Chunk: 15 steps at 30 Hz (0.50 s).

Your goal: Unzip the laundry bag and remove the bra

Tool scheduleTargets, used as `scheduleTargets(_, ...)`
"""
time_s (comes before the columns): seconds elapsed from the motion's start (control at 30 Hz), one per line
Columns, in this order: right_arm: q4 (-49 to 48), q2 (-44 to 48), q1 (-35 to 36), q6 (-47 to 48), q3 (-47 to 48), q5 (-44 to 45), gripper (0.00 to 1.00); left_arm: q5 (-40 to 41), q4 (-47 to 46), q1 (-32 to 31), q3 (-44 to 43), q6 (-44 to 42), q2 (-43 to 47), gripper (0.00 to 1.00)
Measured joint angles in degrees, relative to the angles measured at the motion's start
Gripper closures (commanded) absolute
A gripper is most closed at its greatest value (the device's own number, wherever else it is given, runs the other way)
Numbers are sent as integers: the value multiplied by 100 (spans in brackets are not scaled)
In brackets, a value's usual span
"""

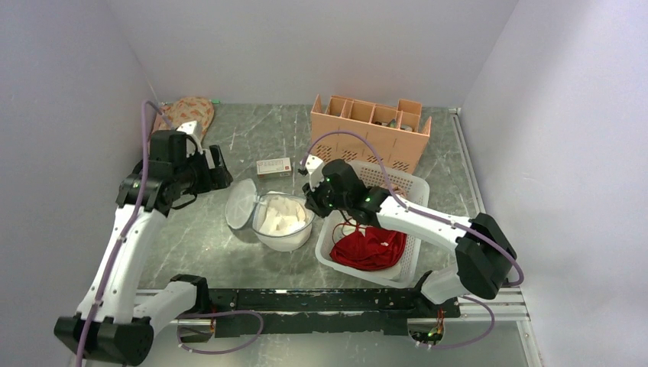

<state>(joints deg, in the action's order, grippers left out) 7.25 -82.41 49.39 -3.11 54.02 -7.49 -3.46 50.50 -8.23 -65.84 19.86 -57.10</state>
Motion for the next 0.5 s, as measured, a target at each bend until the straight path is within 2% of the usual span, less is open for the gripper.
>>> scheduleTargets(0.1, 278, 28, 87, -146, 122, 267, 56, -374, -450, 4, 142, -26, 409, 2)
scheduleTargets(0.27, 857, 116, 286, -363, 590, 885, 41, -1178, -1276, 4, 479, -175, 789, 2)
scheduleTargets(0.37, 1189, 131, 608, -466, 979, 1360, 32, -1368, -1646, 4, 614, -282, 905, 2)
scheduleTargets(0.5, 1624, 13, 1075, -514, 1624, 1939, 29, -1344, -1998, 4, 691, -448, 1088, 2)
